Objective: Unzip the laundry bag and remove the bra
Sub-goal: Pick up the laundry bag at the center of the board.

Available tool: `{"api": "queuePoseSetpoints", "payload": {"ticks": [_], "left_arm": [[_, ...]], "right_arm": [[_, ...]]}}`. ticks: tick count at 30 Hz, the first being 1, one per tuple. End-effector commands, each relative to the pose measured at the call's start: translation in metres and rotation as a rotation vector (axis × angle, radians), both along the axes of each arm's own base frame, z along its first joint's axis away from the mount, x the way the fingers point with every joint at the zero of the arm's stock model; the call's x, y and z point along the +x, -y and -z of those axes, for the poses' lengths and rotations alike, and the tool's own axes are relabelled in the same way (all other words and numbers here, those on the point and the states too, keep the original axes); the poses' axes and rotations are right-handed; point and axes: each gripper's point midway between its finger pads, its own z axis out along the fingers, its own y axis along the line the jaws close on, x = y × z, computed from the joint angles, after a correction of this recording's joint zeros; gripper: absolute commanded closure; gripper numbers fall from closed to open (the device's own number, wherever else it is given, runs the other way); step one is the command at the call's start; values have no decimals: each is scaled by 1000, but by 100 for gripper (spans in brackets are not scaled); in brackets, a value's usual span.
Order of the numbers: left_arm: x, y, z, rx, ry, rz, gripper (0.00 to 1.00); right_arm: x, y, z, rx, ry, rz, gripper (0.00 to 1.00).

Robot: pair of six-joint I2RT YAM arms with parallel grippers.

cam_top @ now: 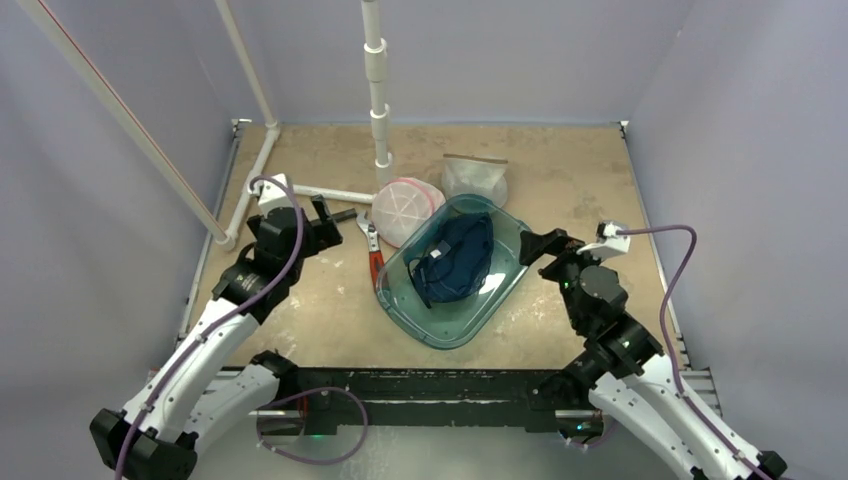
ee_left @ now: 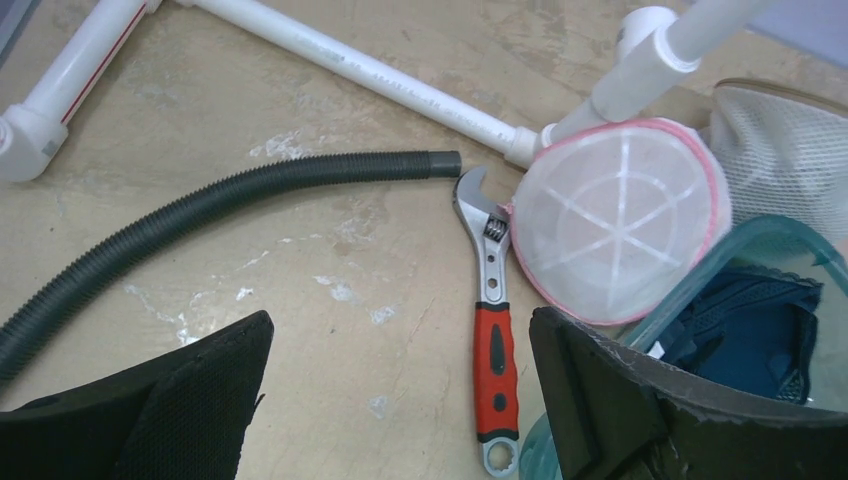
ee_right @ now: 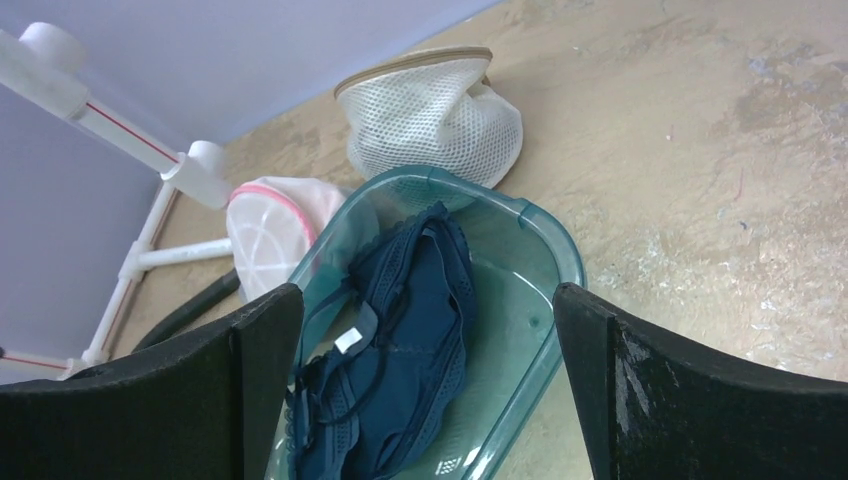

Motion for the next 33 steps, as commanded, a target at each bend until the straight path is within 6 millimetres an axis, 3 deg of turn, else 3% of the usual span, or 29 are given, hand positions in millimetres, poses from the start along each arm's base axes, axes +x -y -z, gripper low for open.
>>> {"api": "queuePoseSetpoints", "payload": {"ticks": [1, 6, 14, 18, 24, 29, 33], "left_arm": [[-3, 13, -18, -11, 87, 118, 1], [-8, 19, -14, 34, 91, 214, 0], [-5, 63, -7, -114, 69, 367, 0], [0, 64, -10, -115, 69, 356, 1], [-7, 63, 2, -136, 52, 356, 1], [-13, 59, -4, -143, 71, 349, 1], [-15, 56, -6, -141, 81, 338, 1]], "right_arm": [[1, -2, -12, -24, 10, -14, 2], [6, -25, -5, -59, -12, -121, 3], [14, -52, 16, -81, -96, -216, 8], [18, -66, 36, -111, -162, -272, 10], [37, -88, 37, -93, -165, -304, 19], [59, -92, 49, -114, -210, -247, 25], [77, -73, 51, -70, -221, -181, 25]]}}
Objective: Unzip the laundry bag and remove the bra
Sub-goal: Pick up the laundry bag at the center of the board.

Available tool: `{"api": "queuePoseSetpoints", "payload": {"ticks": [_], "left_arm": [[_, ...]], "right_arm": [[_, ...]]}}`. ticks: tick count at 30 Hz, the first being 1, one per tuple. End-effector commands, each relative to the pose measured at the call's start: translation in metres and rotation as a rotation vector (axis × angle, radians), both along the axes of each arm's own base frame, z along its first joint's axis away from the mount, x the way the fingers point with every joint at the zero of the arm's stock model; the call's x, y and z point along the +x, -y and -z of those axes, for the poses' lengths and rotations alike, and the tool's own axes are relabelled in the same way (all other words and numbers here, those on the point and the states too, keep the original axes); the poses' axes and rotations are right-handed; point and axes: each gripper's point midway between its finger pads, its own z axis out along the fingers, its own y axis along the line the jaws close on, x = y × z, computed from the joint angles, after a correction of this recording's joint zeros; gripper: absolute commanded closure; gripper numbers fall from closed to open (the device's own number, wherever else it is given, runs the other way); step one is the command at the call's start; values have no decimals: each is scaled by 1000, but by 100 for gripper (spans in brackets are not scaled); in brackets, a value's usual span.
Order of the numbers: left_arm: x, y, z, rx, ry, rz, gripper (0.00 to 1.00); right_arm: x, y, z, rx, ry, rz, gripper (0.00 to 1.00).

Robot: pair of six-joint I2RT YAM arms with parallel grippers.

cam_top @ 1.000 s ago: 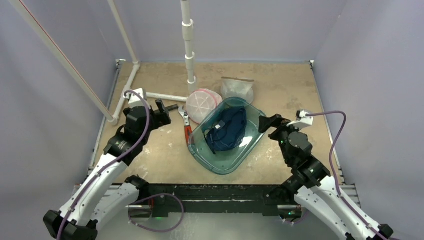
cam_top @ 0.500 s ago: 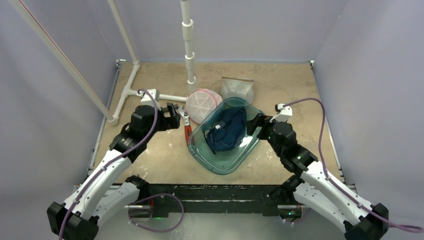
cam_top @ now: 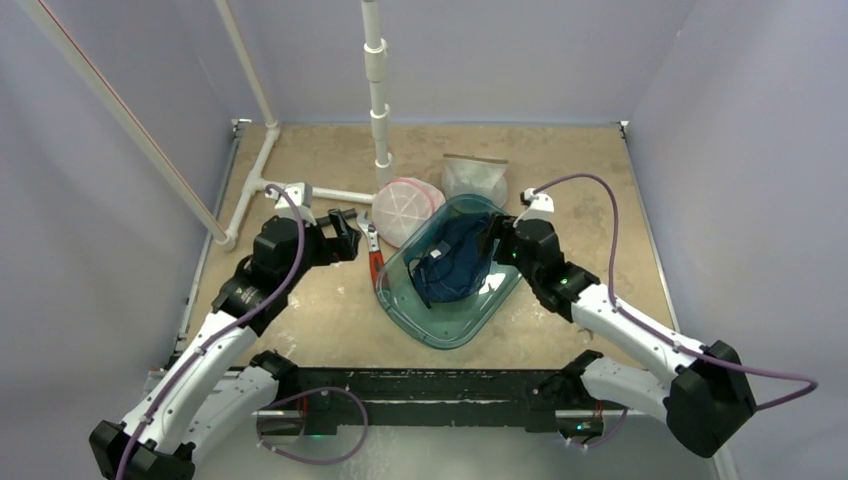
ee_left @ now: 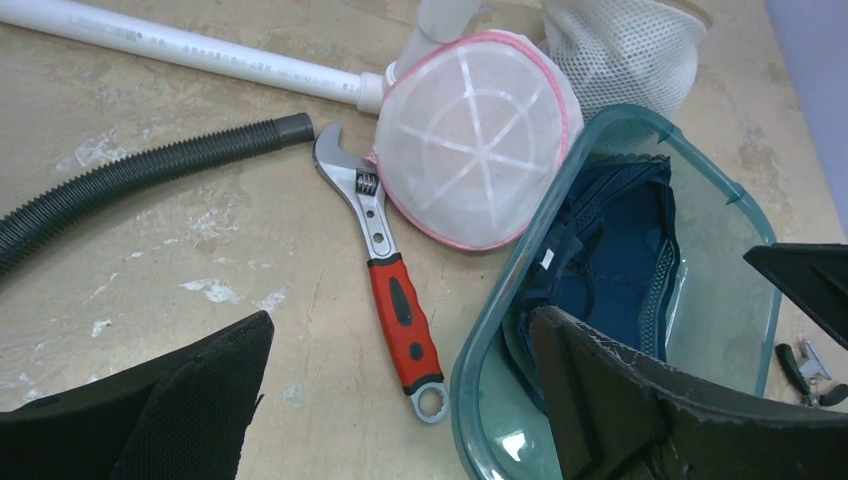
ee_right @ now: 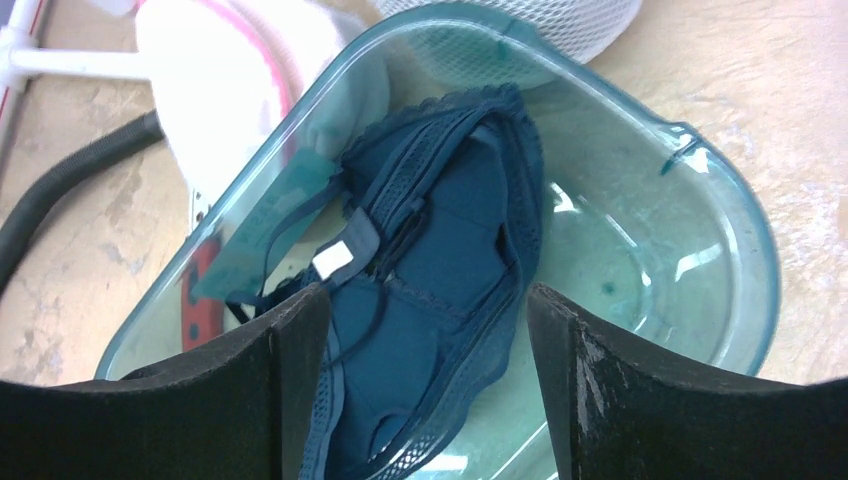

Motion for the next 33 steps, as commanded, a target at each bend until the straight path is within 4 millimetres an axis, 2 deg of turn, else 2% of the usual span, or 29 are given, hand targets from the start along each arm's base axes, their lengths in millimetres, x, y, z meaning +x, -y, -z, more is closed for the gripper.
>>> {"api": "queuePoseSetpoints", "payload": {"ticks": [1, 3, 6, 8, 11, 14, 17, 20, 27, 31, 33], "left_arm": [[-1, 1, -5, -23, 20, -3, 1], [0, 3, -2, -15, 5, 2, 1], [1, 2, -1, -1, -5, -1, 1], [1, 2, 0, -3, -7, 0, 1], [1, 7, 0, -18, -8, 19, 1], [0, 10, 2, -24, -17, 36, 1], [-1, 14, 3, -31, -22, 53, 1], [-1, 17, 4, -37, -27, 68, 1], [-3, 21, 2, -53, -27, 87, 1], [-4, 21, 1, -61, -19, 87, 1], [-4, 21, 0, -61, -19, 87, 1]], "right_arm": [[32, 24, -30, 101, 57, 113, 26], [36, 47, -30, 118, 47, 182, 25], [32, 71, -33, 98, 42, 273, 19], [24, 82, -24, 88, -3, 314, 16], [11, 90, 1, 101, -93, 356, 14], [-3, 92, 24, 136, -162, 385, 15], [-11, 90, 35, 161, -192, 387, 21], [-15, 83, 45, 185, -237, 372, 30], [-21, 73, 70, 217, -313, 356, 39], [-23, 70, 79, 216, -346, 341, 52], [-21, 75, 73, 189, -323, 351, 57]]}}
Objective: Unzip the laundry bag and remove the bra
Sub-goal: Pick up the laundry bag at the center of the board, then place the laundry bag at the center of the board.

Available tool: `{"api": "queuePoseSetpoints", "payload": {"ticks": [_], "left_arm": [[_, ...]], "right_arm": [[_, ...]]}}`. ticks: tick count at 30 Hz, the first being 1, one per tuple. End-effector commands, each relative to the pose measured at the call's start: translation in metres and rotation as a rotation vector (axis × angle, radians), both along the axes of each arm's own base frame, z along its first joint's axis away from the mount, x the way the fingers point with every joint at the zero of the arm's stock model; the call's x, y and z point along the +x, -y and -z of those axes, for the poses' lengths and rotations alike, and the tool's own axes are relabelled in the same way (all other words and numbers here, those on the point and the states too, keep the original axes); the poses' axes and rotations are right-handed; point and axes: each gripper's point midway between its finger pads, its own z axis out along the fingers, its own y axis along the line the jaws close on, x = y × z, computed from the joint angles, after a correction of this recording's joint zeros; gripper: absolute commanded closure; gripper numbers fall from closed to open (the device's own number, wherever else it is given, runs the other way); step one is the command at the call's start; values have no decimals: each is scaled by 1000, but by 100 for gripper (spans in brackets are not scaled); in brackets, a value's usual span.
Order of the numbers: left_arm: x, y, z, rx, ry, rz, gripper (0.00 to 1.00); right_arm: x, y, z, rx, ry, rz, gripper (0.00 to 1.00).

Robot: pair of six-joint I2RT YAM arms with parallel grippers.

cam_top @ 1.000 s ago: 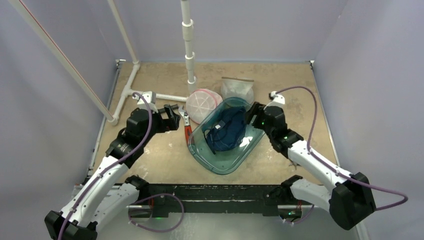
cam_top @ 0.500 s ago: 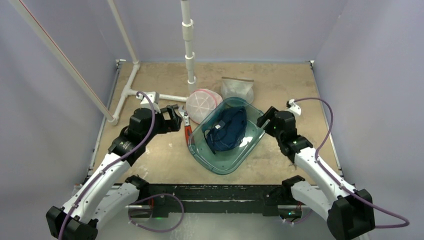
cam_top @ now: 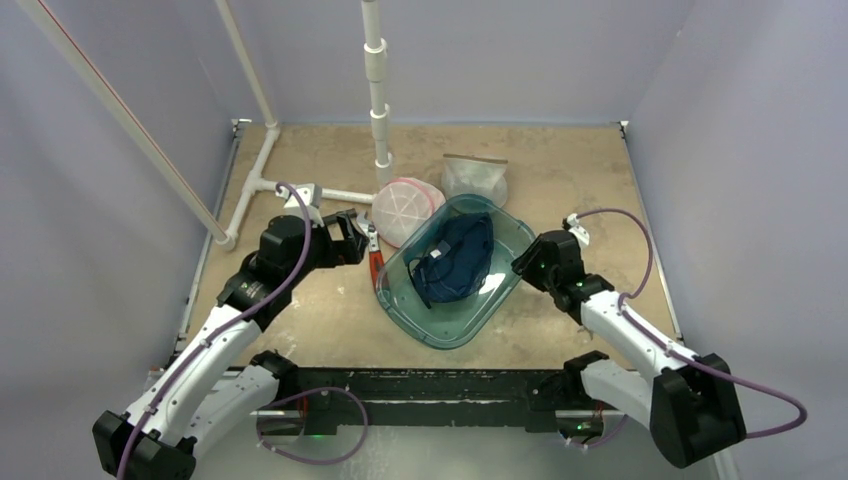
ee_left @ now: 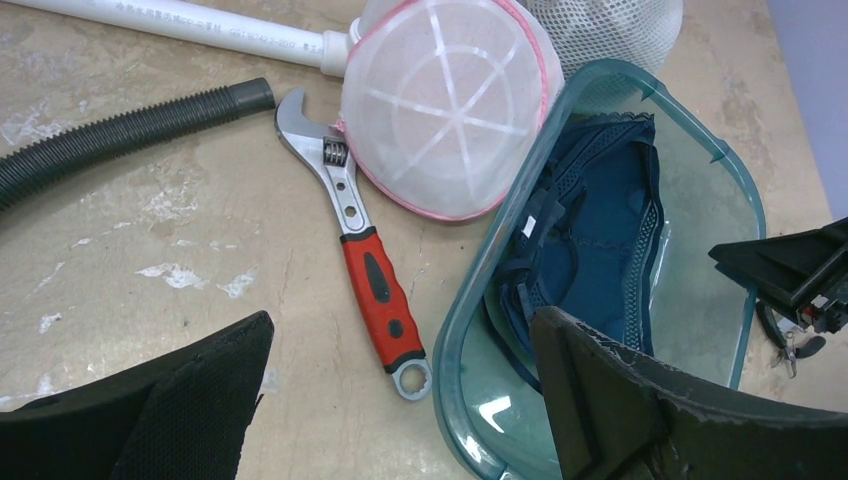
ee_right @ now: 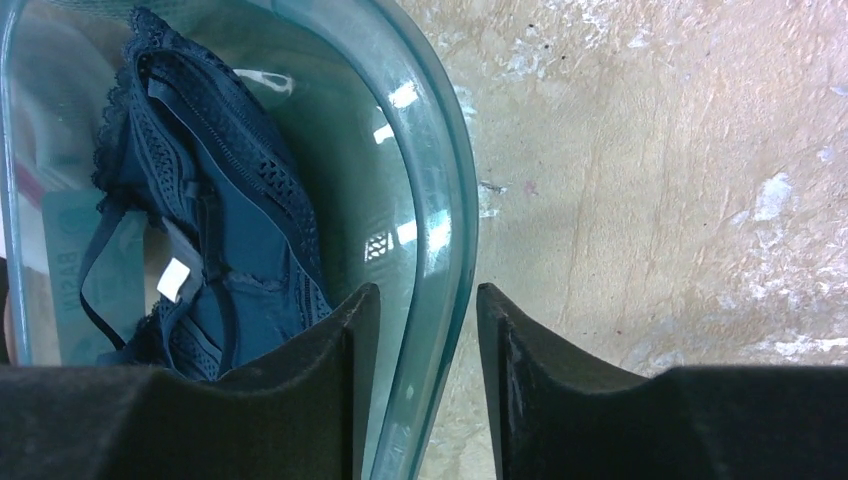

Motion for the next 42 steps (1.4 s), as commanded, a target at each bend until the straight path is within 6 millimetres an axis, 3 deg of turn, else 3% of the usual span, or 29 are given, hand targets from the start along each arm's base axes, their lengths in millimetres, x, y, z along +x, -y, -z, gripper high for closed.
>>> {"api": "queuePoseSetpoints", "payload": {"ticks": [1, 4, 9, 12, 19, 25, 28, 34, 42], "left_arm": [[0, 6, -10, -44, 32, 12, 0], [1, 7, -11, -48, 36, 15, 1], [0, 9, -10, -54, 31, 26, 0], [0, 9, -13, -57, 38, 28, 1], [-2, 10, -15, -63, 46, 34, 1], [-2, 12, -12, -62, 34, 42, 1], [-2, 13, -11, -65, 31, 49, 1], [-1, 16, -10, -72, 29, 56, 1], [-3, 22, -6, -85, 8, 88, 1]], "right_arm": [[6, 2, -12, -6, 37, 7, 59], [8, 9, -27, -41, 61, 19, 69], [14, 22, -57, -84, 105, 48, 93], [18, 30, -76, -97, 132, 72, 100], [27, 71, -130, -114, 218, 176, 100], [43, 119, -171, -119, 297, 313, 100], [56, 150, -169, -134, 289, 392, 100], [84, 202, -141, -179, 253, 497, 100], [134, 249, -111, -287, 204, 512, 100]]}}
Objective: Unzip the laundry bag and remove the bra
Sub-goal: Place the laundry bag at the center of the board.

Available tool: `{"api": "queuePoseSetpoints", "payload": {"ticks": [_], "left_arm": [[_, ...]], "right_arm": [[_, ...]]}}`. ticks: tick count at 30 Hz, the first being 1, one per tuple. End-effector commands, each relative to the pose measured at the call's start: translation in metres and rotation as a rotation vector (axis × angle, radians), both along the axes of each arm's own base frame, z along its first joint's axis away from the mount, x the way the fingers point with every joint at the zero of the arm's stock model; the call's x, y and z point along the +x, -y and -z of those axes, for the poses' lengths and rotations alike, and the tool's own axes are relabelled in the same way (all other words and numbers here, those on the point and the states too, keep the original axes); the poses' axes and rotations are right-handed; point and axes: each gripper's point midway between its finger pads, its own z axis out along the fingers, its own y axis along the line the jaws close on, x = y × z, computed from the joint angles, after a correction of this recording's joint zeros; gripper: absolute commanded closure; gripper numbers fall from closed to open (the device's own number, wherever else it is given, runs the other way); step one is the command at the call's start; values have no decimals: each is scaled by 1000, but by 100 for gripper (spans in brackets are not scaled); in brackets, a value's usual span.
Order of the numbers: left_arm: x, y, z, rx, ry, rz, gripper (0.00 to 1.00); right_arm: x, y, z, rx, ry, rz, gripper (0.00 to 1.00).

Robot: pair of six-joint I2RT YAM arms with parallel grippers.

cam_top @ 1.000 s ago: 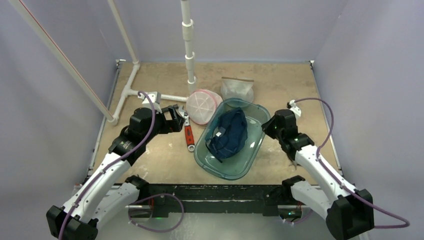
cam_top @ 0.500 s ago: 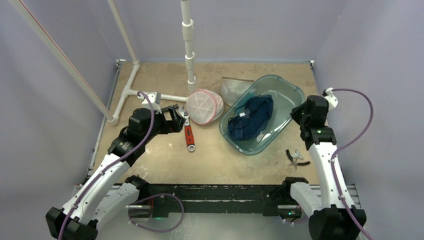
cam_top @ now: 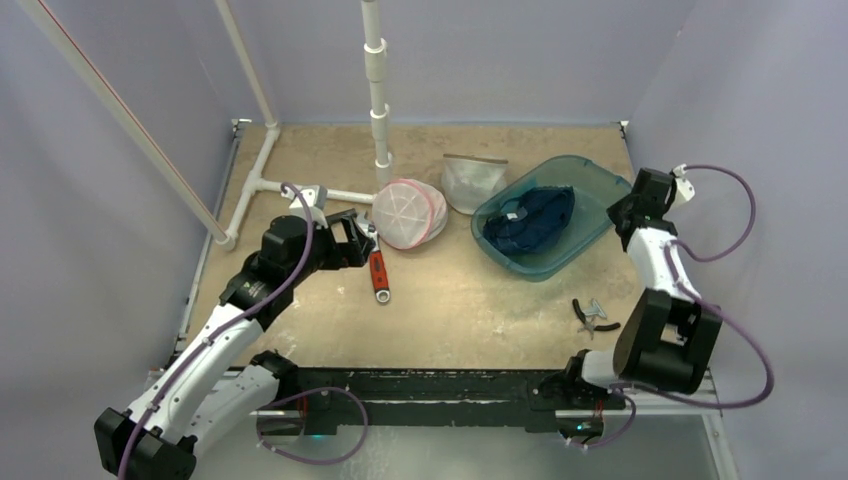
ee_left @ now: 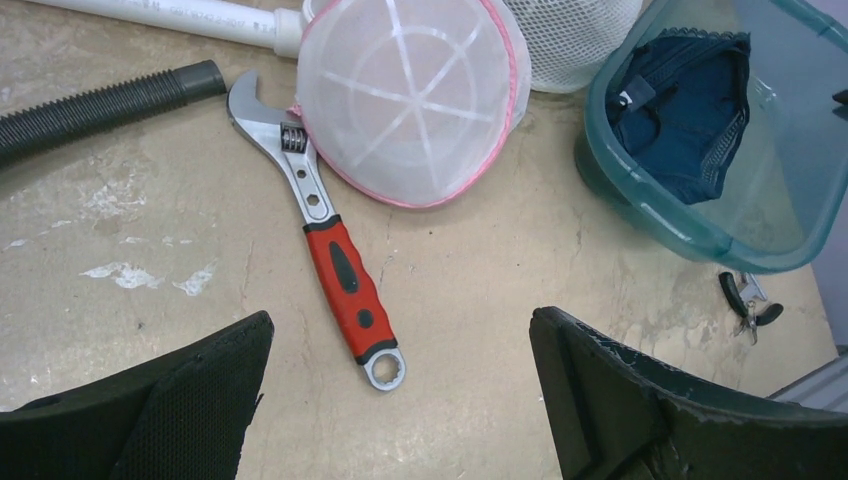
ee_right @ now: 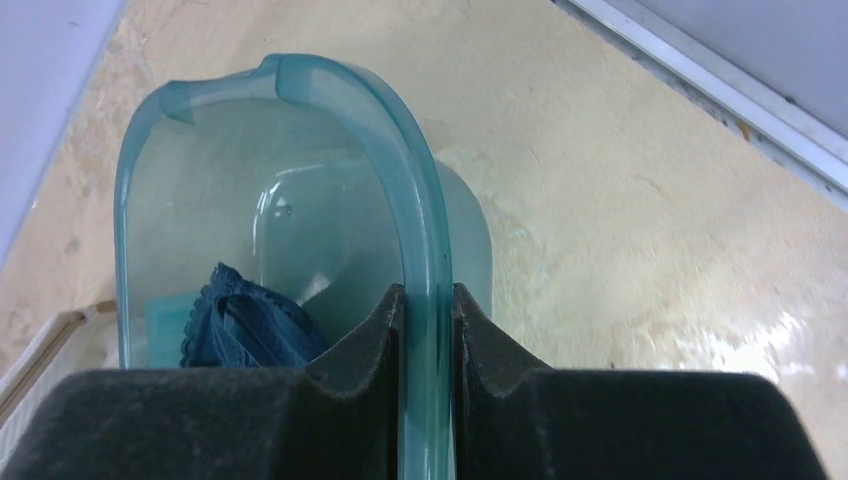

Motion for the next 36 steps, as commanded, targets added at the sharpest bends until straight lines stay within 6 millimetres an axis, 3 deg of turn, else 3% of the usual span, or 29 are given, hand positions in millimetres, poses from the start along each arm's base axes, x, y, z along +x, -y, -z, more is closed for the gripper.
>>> {"api": "queuePoseSetpoints", "payload": {"ticks": [1, 9, 10, 12, 14, 18, 21, 24, 27, 28, 32, 36], "left_arm": [[2, 8, -6, -32, 21, 27, 1], [3, 4, -1, -5, 6, 6, 0], [4, 3, -1, 1, 5, 3, 1], [3, 2, 0, 5, 1, 5, 1], [3, 3, 0, 3, 3, 3, 1], [2, 2, 0, 1, 2, 2, 1], [5, -2, -3, 4, 19, -27, 0], [6, -6, -3, 9, 19, -51, 1], [9, -15, 0, 25, 10, -109, 0], [10, -20, 1, 33, 6, -138, 0], [14, -38, 0, 48, 10, -248, 0], [15, -43, -14, 26, 60, -281, 1]], "right_arm": [[49, 35, -33, -137, 95, -3, 100], [107, 71, 4, -170, -32, -2, 100], [112, 72, 7, -165, -35, -6, 95], [117, 71, 11, -152, -33, -9, 64], [120, 71, 8, -142, -19, -4, 48], [115, 68, -13, -134, 9, 10, 32], [105, 65, -53, -146, 99, 40, 30], [95, 27, -111, -146, 250, -3, 30], [85, -37, -151, -173, 342, -109, 30], [84, -64, -173, -180, 416, -176, 31], [61, -182, -192, -130, 592, -570, 35], [32, -275, -159, -72, 580, -907, 36]]}}
